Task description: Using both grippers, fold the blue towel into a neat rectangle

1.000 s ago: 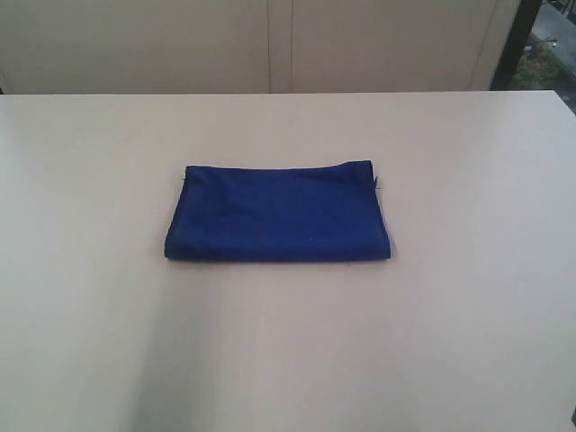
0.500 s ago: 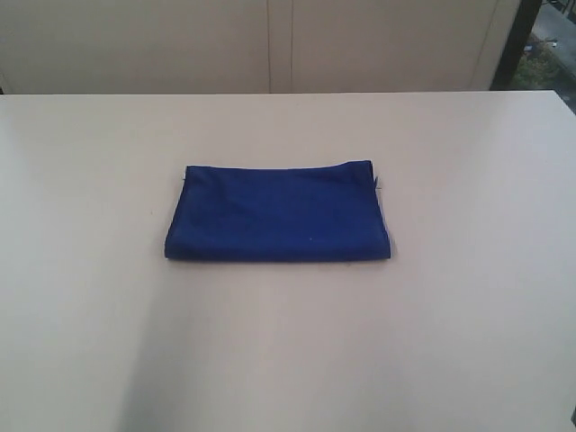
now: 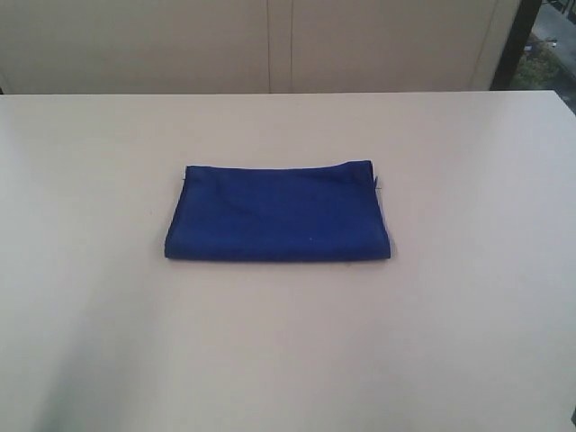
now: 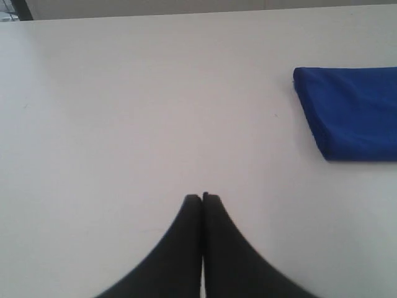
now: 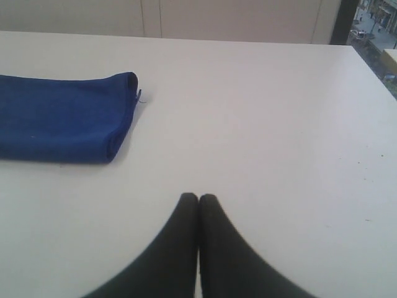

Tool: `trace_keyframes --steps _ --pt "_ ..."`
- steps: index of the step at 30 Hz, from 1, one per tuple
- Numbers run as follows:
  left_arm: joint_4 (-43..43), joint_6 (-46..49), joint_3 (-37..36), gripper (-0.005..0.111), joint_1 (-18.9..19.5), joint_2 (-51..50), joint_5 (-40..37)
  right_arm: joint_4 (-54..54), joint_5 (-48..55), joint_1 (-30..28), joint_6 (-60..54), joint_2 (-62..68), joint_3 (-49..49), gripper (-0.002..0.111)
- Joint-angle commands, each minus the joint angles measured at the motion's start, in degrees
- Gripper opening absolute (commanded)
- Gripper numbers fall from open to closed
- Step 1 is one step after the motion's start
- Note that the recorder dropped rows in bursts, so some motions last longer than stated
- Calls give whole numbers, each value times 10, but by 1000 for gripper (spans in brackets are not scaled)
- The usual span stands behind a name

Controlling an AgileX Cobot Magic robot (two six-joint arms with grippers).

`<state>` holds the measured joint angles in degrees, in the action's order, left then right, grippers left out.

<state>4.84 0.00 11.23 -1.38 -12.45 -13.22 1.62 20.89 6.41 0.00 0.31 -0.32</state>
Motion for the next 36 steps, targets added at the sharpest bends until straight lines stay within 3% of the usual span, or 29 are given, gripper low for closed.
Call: trace_keyframes --steps 1,5,10,36 --pt "0 4 -79 0 2 32 67 -2 -8 -2 0 -3 3 0" --pt "0 4 -112 0 2 58 76 -2 -8 -2 0 -3 3 0" --pt "-2 5 -112 0 1 100 -3 -2 -8 -2 0 -3 3 0" --pt "-2 5 -112 0 1 124 -2 -2 -8 -2 0 -3 3 0"
